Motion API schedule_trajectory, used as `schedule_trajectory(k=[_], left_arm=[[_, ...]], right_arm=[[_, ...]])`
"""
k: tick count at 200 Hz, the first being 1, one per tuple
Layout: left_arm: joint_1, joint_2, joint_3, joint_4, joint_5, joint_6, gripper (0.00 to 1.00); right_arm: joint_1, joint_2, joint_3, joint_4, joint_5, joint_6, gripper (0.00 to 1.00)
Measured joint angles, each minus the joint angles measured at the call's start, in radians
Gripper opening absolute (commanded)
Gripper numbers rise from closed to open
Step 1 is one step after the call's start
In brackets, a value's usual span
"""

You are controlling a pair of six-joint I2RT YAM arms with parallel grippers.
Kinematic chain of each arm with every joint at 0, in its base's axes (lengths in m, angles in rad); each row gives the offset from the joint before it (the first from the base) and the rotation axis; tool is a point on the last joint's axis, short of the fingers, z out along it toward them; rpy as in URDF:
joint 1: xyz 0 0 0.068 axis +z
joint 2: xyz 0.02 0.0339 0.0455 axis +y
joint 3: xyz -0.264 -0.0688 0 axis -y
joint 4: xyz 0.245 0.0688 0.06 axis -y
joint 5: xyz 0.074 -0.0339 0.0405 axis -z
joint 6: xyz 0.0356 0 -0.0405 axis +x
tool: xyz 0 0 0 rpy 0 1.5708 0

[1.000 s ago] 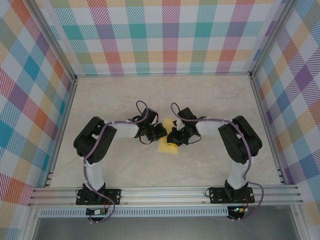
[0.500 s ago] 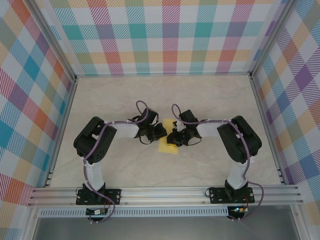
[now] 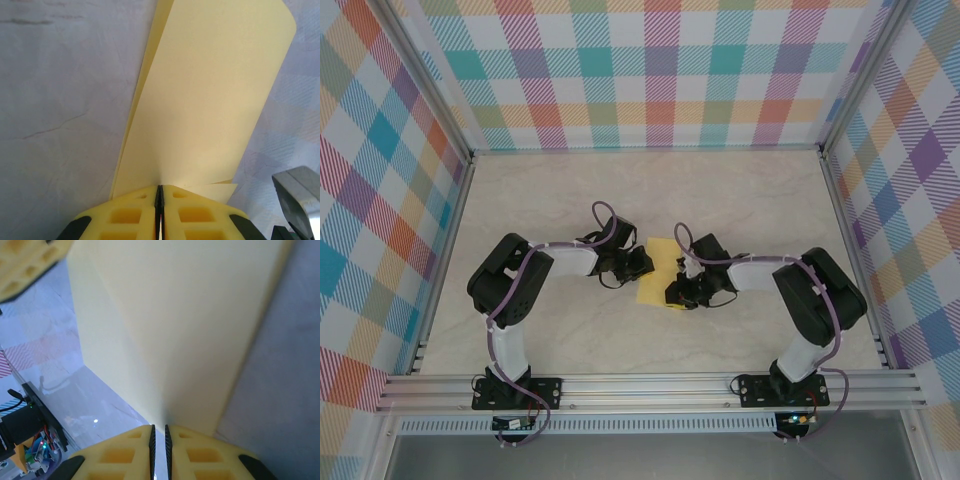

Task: Fold a paper plane with a square sheet of paper (pick it up from the middle)
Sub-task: Fold the triangle a second time at the center of the table.

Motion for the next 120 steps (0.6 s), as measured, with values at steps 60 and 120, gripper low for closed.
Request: schedule_trajectory(k=[60,120], left_arm=[[-0.001,0.000,0.000,0.001,0.003,-0.004,0.12],[-0.006,0.000,0.016,-0.017,-0.001,-0.019,0.13]], right_arm=[[-0.049,-0.112,-0.068,-0.058,0.034,0.015,0.30],[-0.127,-0.103,0.025,-0.061,0.092,0.092,0.41]])
